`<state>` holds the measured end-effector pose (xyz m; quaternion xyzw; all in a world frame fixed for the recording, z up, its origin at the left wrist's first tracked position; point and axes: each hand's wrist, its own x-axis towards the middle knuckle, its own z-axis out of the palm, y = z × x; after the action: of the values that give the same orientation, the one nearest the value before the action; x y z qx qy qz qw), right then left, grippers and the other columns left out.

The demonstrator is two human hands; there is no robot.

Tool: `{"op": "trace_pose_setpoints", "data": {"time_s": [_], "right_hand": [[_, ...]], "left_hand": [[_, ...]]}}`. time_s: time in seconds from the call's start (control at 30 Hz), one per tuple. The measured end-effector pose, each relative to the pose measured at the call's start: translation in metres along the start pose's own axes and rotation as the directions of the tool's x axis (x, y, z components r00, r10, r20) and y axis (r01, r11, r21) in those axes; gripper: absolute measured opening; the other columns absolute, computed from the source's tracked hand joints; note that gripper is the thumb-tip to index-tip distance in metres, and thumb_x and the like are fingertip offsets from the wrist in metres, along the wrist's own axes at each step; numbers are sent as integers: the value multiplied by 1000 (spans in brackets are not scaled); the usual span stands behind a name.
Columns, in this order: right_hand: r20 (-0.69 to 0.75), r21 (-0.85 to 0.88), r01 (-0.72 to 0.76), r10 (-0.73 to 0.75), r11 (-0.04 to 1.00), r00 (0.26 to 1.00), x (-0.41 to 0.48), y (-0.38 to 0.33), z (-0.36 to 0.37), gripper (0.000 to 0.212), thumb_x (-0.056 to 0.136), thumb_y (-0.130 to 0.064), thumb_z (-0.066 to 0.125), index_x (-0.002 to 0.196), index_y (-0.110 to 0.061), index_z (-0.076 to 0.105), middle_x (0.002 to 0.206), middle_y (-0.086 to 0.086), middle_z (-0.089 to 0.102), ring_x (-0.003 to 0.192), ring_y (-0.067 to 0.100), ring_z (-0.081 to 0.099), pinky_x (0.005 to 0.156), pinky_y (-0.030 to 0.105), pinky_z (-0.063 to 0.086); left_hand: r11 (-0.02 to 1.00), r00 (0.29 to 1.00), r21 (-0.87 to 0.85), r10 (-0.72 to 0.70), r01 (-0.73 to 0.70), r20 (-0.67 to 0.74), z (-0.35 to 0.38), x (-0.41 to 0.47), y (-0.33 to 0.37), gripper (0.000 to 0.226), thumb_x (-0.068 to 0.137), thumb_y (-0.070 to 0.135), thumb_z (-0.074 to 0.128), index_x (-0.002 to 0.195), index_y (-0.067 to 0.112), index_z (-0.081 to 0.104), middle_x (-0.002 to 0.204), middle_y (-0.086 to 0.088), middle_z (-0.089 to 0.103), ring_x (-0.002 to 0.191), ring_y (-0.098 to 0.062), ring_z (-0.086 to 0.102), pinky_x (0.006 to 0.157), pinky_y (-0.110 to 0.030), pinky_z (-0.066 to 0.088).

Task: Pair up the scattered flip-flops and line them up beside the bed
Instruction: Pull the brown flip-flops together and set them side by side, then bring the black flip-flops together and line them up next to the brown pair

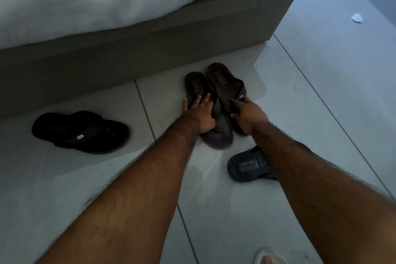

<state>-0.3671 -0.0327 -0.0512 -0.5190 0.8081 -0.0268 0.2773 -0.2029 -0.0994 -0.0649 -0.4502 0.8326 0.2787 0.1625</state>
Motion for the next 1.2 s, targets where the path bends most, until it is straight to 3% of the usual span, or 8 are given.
{"op": "trace_pose_setpoints", "data": {"time_s": [0.53, 0.7, 0.77, 0.83, 0.93, 1.0, 1.1, 1.2], "right_hand": [[16, -49, -46, 47, 998, 999, -15, 13, 17, 61, 93, -31, 60, 151, -25, 41, 160, 12, 28, 139, 36, 41, 114, 42, 37], [103, -87, -55, 64, 995, 993, -13, 12, 14, 76, 90, -31, 63, 156, -26, 27, 164, 16, 16, 144, 37, 35, 118, 41, 33], [124, -4, -68, 68, 998, 990, -19, 10, 10, 87, 86, -29, 64, 158, -29, 15, 164, 18, 13, 146, 39, 31, 119, 42, 30], [38, 80, -84, 81, 993, 996, -31, 11, 4, 89, 85, -30, 62, 159, -29, 12, 163, 21, 14, 148, 42, 22, 121, 44, 23], [-188, 149, -116, 144, 982, 972, -62, 29, -1, 81, 88, -33, 60, 158, -22, 20, 162, 22, 17, 151, 39, 12, 122, 45, 14], [-262, 101, -199, 219, 975, 940, -84, 52, 3, 79, 90, -42, 58, 157, -18, 23, 162, 21, 21, 151, 38, 12, 123, 47, 14], [-272, 18, -346, 338, 938, 901, -114, 91, 14, 80, 89, -53, 55, 154, -16, 29, 160, 20, 27, 150, 37, 16, 122, 50, 17], [-198, 54, -416, 418, 908, 887, -134, 114, 27, 83, 85, -56, 60, 153, -16, 33, 159, 19, 28, 149, 36, 17, 121, 52, 21]], "left_hand": [[999, 999, 25, 32, -33, 27, 3, -10, 3, 77, 92, 35, 49, 158, 22, 12, 168, 8, -8, 155, -15, -7, 121, -58, -8], [996, 999, 79, 33, -36, 34, 7, -10, 5, 77, 95, 38, 46, 159, 22, 7, 168, 7, -11, 155, -17, -8, 121, -60, -8], [997, 999, 73, 39, -40, 24, 6, -10, 4, 77, 95, 41, 46, 159, 23, 6, 169, 7, -9, 155, -16, -8, 121, -59, -7], [999, 996, 23, 46, -44, -78, 6, -15, 0, 77, 96, 47, 45, 159, 22, 7, 169, 5, -4, 155, -16, -6, 122, -56, -3], [996, 940, -90, -10, -22, -341, 13, -33, -18, 73, 97, 53, 41, 157, 16, 21, 168, -3, 11, 155, -22, 6, 124, -52, 2], [993, 866, -112, -95, 45, -491, 21, -53, -44, 68, 97, 51, 43, 151, 10, 34, 164, -11, 24, 153, -29, 16, 124, -52, 6], [974, 738, -69, -208, 214, -642, 28, -82, -97, 61, 97, 41, 47, 146, 4, 41, 162, -17, 28, 151, -36, 20, 123, -56, 10], [932, 652, -68, -300, 357, -696, 29, -111, -154, 67, 94, 33, 54, 149, 1, 34, 162, -21, 23, 150, -40, 19, 121, -59, 10]]}}
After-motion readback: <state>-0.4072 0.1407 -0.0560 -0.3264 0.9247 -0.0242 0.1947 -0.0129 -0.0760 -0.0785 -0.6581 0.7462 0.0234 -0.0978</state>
